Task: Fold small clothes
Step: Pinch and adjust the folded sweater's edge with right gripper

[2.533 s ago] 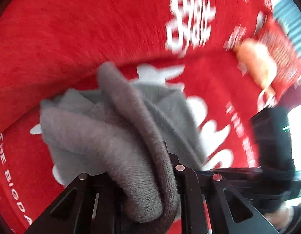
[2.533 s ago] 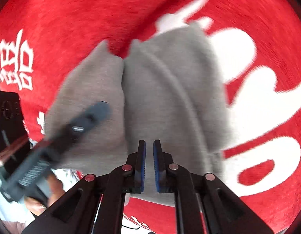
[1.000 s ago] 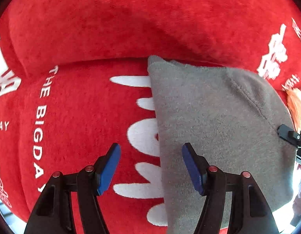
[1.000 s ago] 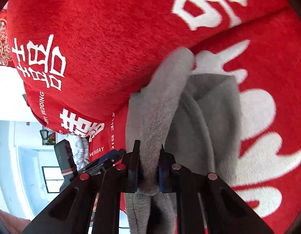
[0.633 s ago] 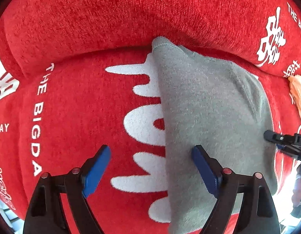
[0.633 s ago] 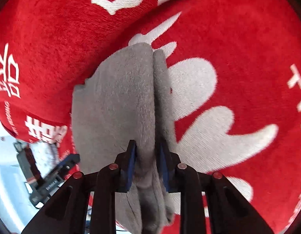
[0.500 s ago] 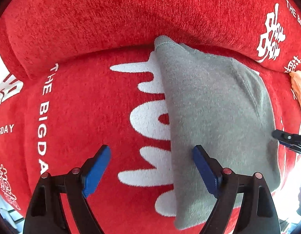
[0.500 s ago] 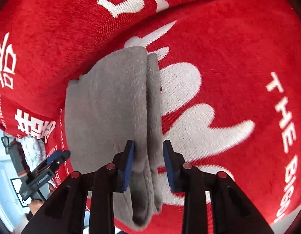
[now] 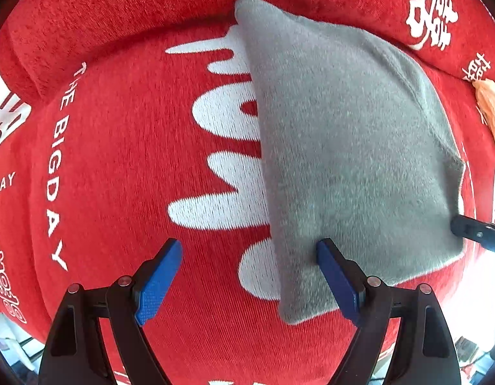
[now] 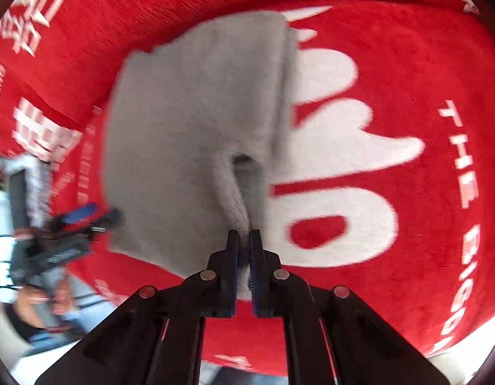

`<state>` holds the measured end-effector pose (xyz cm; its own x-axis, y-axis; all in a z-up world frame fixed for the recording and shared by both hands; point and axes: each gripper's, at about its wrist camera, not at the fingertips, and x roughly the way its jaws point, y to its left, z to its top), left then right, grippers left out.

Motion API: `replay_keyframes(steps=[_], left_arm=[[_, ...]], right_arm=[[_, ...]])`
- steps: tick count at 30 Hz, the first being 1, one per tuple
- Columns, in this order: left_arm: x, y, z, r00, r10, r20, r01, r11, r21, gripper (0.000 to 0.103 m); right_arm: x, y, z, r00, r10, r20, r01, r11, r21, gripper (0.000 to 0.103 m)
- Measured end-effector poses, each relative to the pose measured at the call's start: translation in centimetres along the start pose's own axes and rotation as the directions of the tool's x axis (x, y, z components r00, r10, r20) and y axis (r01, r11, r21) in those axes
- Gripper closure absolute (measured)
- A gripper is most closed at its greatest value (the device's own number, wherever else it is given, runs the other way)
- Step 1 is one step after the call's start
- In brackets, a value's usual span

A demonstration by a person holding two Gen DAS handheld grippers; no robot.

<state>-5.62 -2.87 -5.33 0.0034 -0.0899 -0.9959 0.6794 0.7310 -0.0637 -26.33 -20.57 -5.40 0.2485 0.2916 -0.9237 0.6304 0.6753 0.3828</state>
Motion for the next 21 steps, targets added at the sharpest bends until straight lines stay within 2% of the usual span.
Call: replay_keyframes(steps=[2, 4, 7, 11, 14, 16, 18, 21], left_arm=[[0.0, 0.0, -0.1, 1.000, -0.002, -0.002, 0.002, 1.000, -0.010, 0.016], [-0.6, -0.1, -0.2, 1.000, 0.017, 0.013, -0.017, 1.000, -0.014, 0.016], [-2.3, 0.2, 0.4, 0.996, 0.044, 0.082, -0.041, 0.998, -0.042, 0.016], [-3.2, 1.6, 3.1, 0.989, 0.044, 0.141, -0.029, 0.994, -0.106, 0.016], [-3.3, 2.3, 5.3, 0.986, 0.033, 0.166, -0.009, 0.989, -0.147, 0.016], [-2.9, 2.3, 6.6, 0.985, 0.032, 0.171, -0.004, 0.987, -0.158, 0.016], [-2.6, 1.8, 7.4, 0.987, 0.029, 0.157, -0.003, 0.987, -0.164, 0.016], [-1.9, 1.4, 7.3, 0.991, 0.020, 0.130, 0.002, 0.986, -0.165, 0.016]], right_arm=[[0.3, -1.1, -0.1, 0.999, 0.048, 0.000, -0.048, 0.997, 0.062, 0.097], [0.0, -1.0, 0.0, 0.999, 0.047, -0.005, -0.046, 0.998, 0.052, 0.096], [-1.2, -0.6, 0.4, 0.997, 0.075, -0.005, -0.074, 0.997, 0.033, 0.096], [-3.8, -0.8, 2.5, 0.985, 0.131, 0.111, -0.139, 0.988, 0.071, 0.094], [-3.9, -1.3, 5.5, 0.977, 0.154, 0.147, -0.169, 0.981, 0.095, 0.093], [-2.9, -1.6, 7.4, 0.973, 0.185, 0.136, -0.201, 0.973, 0.115, 0.091], [-1.5, -2.2, 8.8, 0.981, 0.168, 0.101, -0.182, 0.972, 0.151, 0.081], [-0.2, -2.9, 9.7, 0.984, 0.163, 0.067, -0.173, 0.968, 0.180, 0.080]])
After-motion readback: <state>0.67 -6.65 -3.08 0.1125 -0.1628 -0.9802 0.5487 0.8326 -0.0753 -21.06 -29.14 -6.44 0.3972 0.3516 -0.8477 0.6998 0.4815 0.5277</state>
